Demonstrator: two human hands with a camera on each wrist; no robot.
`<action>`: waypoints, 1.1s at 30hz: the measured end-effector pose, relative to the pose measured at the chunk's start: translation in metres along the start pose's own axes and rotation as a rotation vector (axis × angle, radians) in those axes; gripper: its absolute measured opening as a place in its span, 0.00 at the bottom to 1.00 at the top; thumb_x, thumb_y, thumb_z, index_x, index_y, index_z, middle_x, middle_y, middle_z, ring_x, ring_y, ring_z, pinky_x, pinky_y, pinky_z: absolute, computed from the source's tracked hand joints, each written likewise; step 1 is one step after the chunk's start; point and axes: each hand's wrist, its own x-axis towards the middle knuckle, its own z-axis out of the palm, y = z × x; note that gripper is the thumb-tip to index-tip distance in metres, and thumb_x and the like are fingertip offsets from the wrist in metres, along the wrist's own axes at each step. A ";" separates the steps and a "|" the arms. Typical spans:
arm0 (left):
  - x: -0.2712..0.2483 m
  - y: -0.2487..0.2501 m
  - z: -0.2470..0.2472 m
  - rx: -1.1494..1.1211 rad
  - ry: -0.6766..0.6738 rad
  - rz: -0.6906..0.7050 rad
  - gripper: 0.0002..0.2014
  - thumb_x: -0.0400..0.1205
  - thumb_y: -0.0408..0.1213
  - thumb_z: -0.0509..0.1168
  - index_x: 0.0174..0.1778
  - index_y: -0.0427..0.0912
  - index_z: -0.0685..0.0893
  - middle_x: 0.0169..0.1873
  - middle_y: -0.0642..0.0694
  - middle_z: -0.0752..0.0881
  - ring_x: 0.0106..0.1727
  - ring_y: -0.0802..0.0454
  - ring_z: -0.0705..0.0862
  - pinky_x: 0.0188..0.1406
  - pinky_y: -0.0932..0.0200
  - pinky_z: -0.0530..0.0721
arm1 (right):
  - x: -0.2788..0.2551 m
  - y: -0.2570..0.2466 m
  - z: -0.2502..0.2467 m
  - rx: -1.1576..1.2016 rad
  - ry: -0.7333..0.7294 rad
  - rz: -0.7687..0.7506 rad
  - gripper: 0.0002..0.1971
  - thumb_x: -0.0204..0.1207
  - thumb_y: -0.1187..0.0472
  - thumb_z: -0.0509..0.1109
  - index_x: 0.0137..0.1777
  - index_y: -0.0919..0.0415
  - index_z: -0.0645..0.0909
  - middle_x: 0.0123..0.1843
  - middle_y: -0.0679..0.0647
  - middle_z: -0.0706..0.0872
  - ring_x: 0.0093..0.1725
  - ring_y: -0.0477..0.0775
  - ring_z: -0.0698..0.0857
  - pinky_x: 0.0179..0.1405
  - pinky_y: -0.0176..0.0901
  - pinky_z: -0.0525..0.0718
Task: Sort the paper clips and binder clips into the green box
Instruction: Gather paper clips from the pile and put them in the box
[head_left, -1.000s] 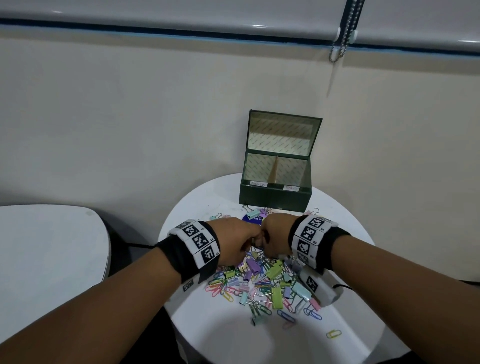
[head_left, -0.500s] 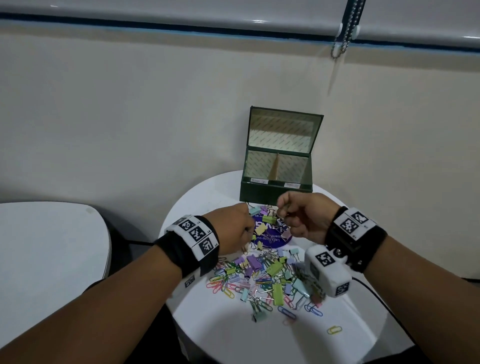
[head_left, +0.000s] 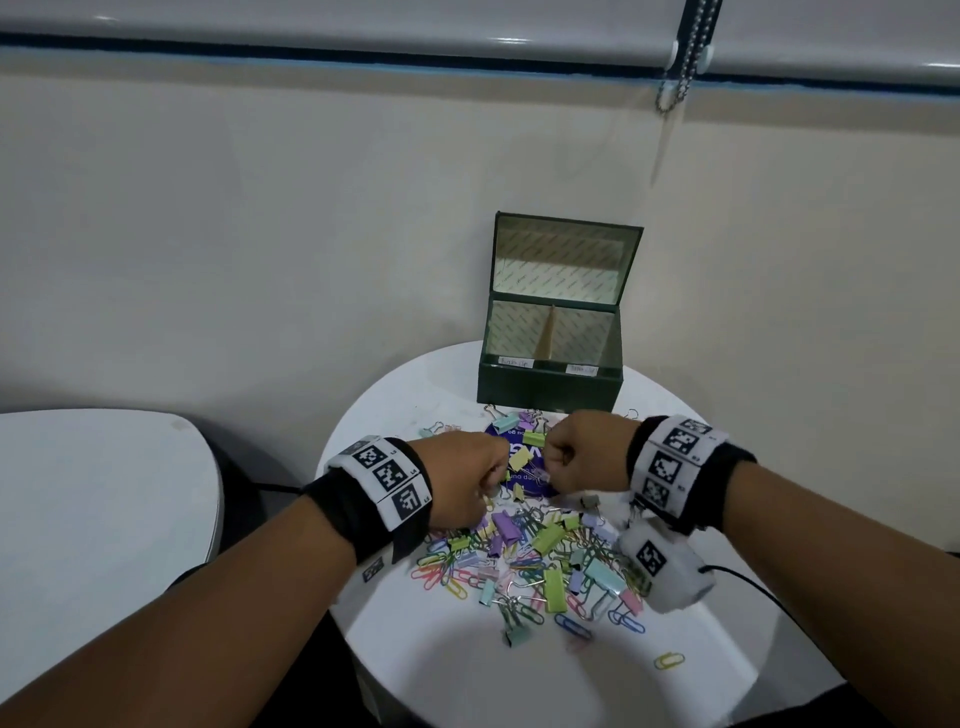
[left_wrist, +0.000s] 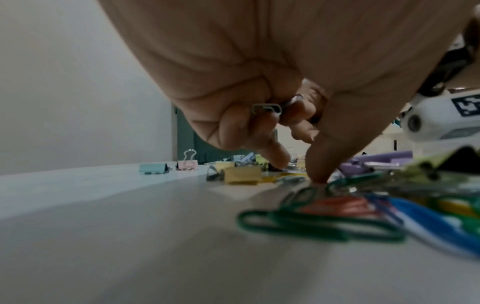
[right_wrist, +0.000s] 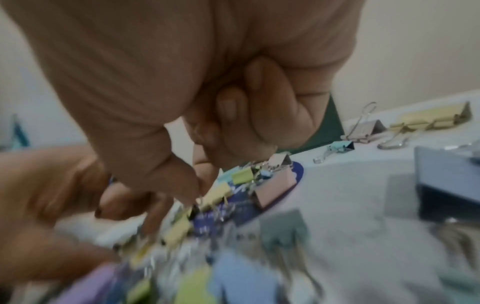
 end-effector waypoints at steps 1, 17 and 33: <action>0.001 -0.002 0.001 0.004 -0.005 0.017 0.15 0.70 0.29 0.67 0.34 0.52 0.68 0.38 0.55 0.82 0.39 0.54 0.80 0.43 0.49 0.85 | -0.001 0.004 -0.007 0.054 0.037 0.011 0.08 0.75 0.61 0.72 0.35 0.54 0.78 0.34 0.47 0.83 0.35 0.46 0.79 0.51 0.49 0.89; 0.007 -0.003 -0.002 0.085 0.130 0.015 0.09 0.83 0.33 0.57 0.40 0.50 0.67 0.37 0.46 0.82 0.37 0.48 0.77 0.37 0.54 0.75 | 0.020 0.042 -0.090 0.139 0.561 0.182 0.24 0.78 0.67 0.66 0.71 0.47 0.79 0.74 0.51 0.80 0.70 0.56 0.80 0.65 0.46 0.79; 0.108 0.023 -0.093 -0.248 0.310 -0.120 0.13 0.80 0.37 0.68 0.37 0.48 0.69 0.35 0.47 0.81 0.36 0.49 0.76 0.35 0.54 0.76 | -0.062 0.087 0.028 0.013 0.207 0.103 0.08 0.72 0.56 0.72 0.49 0.44 0.83 0.46 0.41 0.82 0.47 0.47 0.82 0.52 0.43 0.85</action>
